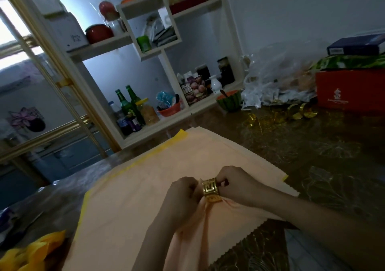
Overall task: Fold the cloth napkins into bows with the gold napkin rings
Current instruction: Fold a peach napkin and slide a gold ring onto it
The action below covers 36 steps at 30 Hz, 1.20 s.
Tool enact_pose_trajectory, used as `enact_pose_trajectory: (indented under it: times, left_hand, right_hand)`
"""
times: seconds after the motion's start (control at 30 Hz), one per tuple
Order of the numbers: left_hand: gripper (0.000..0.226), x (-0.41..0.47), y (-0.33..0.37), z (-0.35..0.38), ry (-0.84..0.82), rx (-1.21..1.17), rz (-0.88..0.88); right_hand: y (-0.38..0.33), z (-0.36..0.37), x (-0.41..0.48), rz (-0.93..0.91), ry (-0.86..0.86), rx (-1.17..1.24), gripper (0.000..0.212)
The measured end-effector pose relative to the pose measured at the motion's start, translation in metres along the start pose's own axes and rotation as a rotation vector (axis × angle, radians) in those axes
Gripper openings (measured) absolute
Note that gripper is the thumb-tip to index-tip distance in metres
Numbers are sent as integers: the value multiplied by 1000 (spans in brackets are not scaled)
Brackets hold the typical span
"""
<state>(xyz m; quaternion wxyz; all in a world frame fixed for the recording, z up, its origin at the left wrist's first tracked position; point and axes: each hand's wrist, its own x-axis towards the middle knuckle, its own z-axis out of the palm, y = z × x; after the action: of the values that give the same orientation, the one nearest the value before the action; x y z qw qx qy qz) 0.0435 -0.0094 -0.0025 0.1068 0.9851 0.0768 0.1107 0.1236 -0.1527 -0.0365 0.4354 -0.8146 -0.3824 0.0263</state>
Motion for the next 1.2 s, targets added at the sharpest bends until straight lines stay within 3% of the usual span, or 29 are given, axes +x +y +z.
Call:
enact_pose_trajectory:
  times: [0.1, 0.23, 0.37, 0.47, 0.6, 0.67, 0.77, 0.97, 1.07, 1.2]
  left_hand:
    - [10, -17, -9, -1, 46, -94, 93]
    - [6, -31, -18, 1, 56, -219, 88]
    - [22, -25, -16, 5, -101, -50, -6]
    - [21, -34, -7, -2, -23, 80, 55]
    - [12, -45, 5, -16, 233, -168, -106]
    - [27, -46, 7, -17, 201, -300, -79]
    - [44, -48, 16, -8, 32, -249, 60]
    - [50, -41, 12, 5, 196, -153, 117]
    - [49, -41, 10, 8, 187, -146, 132]
    - [51, -40, 7, 12, 228, -52, 149]
  right_hand:
    - [-7, -1, -3, -35, -7, 51, 9]
    - [-14, -3, -5, -123, -108, 79, 9]
    - [-13, 1, -9, -168, -228, 10, 16]
    - [-12, 3, -6, -142, -168, 97, 14]
    - [-15, 3, -4, -110, -93, 162, 9]
    - [-14, 3, -5, -91, -86, 171, 8]
    - [-12, 2, -6, -82, -95, 159, 5]
    - [-16, 3, -6, -88, 9, 179, 7]
    - [-17, 6, -8, -87, 32, 206, 4]
    - [-19, 5, -8, -73, 0, 252, 16]
